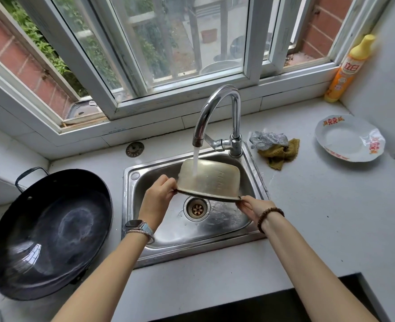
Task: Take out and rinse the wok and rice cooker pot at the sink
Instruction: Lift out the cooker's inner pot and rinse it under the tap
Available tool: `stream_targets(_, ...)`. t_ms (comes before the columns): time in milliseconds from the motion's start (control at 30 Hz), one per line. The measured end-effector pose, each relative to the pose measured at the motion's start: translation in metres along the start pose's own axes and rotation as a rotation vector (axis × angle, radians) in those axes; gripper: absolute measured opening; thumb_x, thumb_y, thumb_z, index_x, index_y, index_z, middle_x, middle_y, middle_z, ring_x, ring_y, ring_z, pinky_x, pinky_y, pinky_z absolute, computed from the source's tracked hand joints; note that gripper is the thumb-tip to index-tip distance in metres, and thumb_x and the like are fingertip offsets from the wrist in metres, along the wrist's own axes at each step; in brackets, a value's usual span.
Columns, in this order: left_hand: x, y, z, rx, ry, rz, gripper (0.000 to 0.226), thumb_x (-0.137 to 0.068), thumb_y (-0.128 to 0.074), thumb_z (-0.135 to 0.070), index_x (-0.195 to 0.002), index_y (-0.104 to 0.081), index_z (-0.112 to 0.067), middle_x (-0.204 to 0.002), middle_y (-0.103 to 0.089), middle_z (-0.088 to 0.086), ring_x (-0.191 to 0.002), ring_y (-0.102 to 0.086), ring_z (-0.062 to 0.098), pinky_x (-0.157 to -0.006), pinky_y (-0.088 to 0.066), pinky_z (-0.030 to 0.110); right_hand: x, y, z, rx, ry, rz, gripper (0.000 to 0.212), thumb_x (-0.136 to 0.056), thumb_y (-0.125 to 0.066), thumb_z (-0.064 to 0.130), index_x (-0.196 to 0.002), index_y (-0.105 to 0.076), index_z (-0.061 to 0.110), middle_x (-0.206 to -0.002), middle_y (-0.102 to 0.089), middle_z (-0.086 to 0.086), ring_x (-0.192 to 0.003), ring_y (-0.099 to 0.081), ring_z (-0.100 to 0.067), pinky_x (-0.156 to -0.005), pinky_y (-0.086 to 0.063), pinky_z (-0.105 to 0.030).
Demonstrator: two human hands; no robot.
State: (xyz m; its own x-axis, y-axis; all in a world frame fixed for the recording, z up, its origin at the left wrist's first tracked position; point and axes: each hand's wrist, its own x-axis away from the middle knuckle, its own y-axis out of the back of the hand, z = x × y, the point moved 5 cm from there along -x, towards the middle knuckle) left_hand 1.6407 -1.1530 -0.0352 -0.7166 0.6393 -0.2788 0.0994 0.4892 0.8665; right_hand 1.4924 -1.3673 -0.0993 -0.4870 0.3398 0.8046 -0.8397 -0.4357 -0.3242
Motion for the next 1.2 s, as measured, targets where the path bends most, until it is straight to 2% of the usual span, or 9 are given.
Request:
stream_targets(133,0.01,0.02,0.006,-0.024,0.038,-0.005,0.017,-0.077,-0.072,0.005,-0.079,-0.059,-0.006,-0.077,-0.05,0.001,-0.061,-0.047,0.013,-0.056,-0.03,0.009,-0.002,-0.019,-0.004,0.119,-0.038,0.04,0.002,-0.086,-0.052,-0.012,-0.087,-0.054,-0.01,-0.087,-0.063,-0.029,-0.07,-0.065,-0.03,-0.052,-0.058,-0.027)
stream_targets(267,0.03,0.042,0.011,-0.065,0.041,-0.007,0.017,-0.079,-0.071,0.003,-0.081,-0.059,-0.008,-0.079,-0.05,0.001,-0.061,-0.049,0.017,-0.052,-0.039,0.026,0.003,-0.028,-0.021,0.216,-0.055,0.071,0.003,-0.084,-0.055,-0.014,-0.083,-0.055,-0.011,-0.083,-0.062,-0.031,-0.069,-0.066,-0.03,-0.058,-0.059,-0.029)
stream_targets(367,0.047,0.058,0.016,-0.088,0.056,0.004,0.018,-0.081,-0.07,0.002,-0.082,-0.056,-0.01,-0.079,-0.047,0.0,-0.06,-0.049,0.019,-0.049,-0.046,0.037,0.006,-0.034,-0.041,0.283,-0.034,0.118,0.008,-0.086,-0.053,-0.014,-0.081,-0.055,-0.008,-0.076,-0.061,-0.023,-0.054,-0.067,-0.02,-0.052,-0.057,-0.024)
stream_targets(467,0.063,0.07,0.025,-0.09,0.093,0.01,0.019,-0.082,-0.071,-0.001,-0.082,-0.055,-0.01,-0.08,-0.047,-0.002,-0.061,-0.051,0.019,-0.053,-0.049,0.037,0.006,-0.044,-0.055,0.267,0.043,0.113,0.017,-0.086,-0.053,-0.012,-0.071,-0.057,-0.005,-0.072,-0.059,-0.019,-0.055,-0.065,-0.021,-0.06,-0.059,-0.029)
stream_targets(533,0.072,0.079,0.031,-0.053,0.155,-0.016,0.021,-0.082,-0.072,-0.003,-0.082,-0.054,-0.014,-0.081,-0.045,-0.007,-0.065,-0.053,0.018,-0.059,-0.049,0.034,0.009,-0.051,-0.058,0.322,0.11,0.106,0.018,-0.088,-0.046,-0.011,-0.082,-0.062,-0.006,-0.074,-0.064,-0.021,-0.067,-0.066,-0.027,-0.067,-0.061,-0.031)
stream_targets(600,0.08,0.089,0.036,-0.014,0.215,-0.062,0.022,-0.083,-0.071,-0.003,-0.08,-0.054,-0.016,-0.081,-0.043,-0.009,-0.067,-0.056,0.018,-0.061,-0.05,0.034,0.015,-0.056,-0.057,0.474,0.233,0.112,0.019,-0.087,-0.05,-0.007,-0.094,-0.066,0.0,-0.072,-0.069,-0.013,-0.07,-0.069,-0.022,-0.069,-0.06,-0.028)
stream_targets(700,0.089,0.106,0.039,0.004,0.262,-0.136,0.02,-0.081,-0.071,0.001,-0.08,-0.057,-0.013,-0.08,-0.044,-0.008,-0.068,-0.054,0.015,-0.065,-0.049,0.033,0.037,-0.07,-0.046,0.79,0.511,0.158,0.024,-0.076,-0.068,0.006,-0.092,-0.069,0.023,-0.077,-0.074,0.0,-0.077,-0.071,-0.011,-0.082,-0.058,-0.032)
stream_targets(833,0.097,0.132,0.04,0.006,0.279,-0.224,0.02,-0.08,-0.072,0.002,-0.079,-0.058,-0.012,-0.078,-0.046,-0.006,-0.07,-0.051,0.01,-0.066,-0.041,0.018,0.079,-0.099,-0.023,0.864,0.856,0.202,0.019,-0.078,-0.075,0.01,-0.096,-0.071,0.016,-0.082,-0.073,0.006,-0.077,-0.068,0.0,-0.078,-0.056,-0.019)
stream_targets(1200,0.1,0.197,0.027,-0.014,0.222,-0.432,0.016,-0.076,-0.075,0.002,-0.08,-0.062,-0.005,-0.079,-0.051,0.001,-0.074,-0.051,0.001,-0.068,-0.037,0.004,0.142,-0.14,0.002,0.884,1.349,0.252,0.014,-0.082,-0.074,0.01,-0.095,-0.069,0.013,-0.08,-0.071,0.005,-0.074,-0.069,-0.007,-0.075,-0.058,-0.03)
